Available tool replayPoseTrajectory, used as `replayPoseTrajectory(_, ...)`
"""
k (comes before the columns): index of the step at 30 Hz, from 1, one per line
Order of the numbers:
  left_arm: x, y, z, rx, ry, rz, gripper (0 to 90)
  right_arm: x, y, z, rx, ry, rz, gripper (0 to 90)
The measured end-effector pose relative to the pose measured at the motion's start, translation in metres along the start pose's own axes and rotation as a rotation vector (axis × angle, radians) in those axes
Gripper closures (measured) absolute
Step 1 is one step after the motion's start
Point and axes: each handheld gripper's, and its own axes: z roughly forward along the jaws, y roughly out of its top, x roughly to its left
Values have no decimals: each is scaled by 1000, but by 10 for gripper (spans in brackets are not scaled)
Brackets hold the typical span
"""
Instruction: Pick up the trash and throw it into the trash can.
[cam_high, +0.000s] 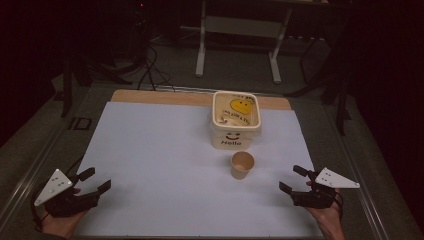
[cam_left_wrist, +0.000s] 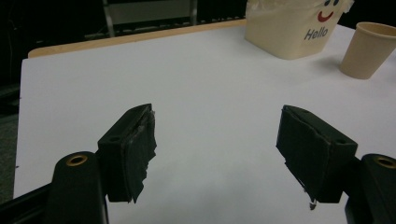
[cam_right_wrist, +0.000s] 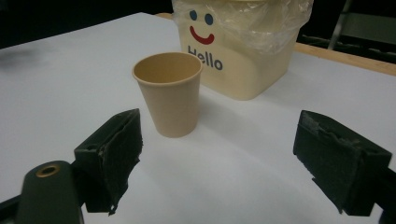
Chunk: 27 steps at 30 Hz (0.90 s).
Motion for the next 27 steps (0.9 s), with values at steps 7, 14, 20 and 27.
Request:
replayPoseTrajectory(7,-1,0,2,10,-3,9,287,0,0,1,6,-7,1,155)
replayPoseTrajectory(14,0,0,1,6,1,4,291,0,1,1,4,-7,2,154)
replayPoseTrajectory(20,0,-1,1,9,2,0,293,0,8,2,3,-6,1,154)
replayPoseTrajectory(27,-1,-2,1,11,-7,1,295,1,28,6,-16,18,-14,155)
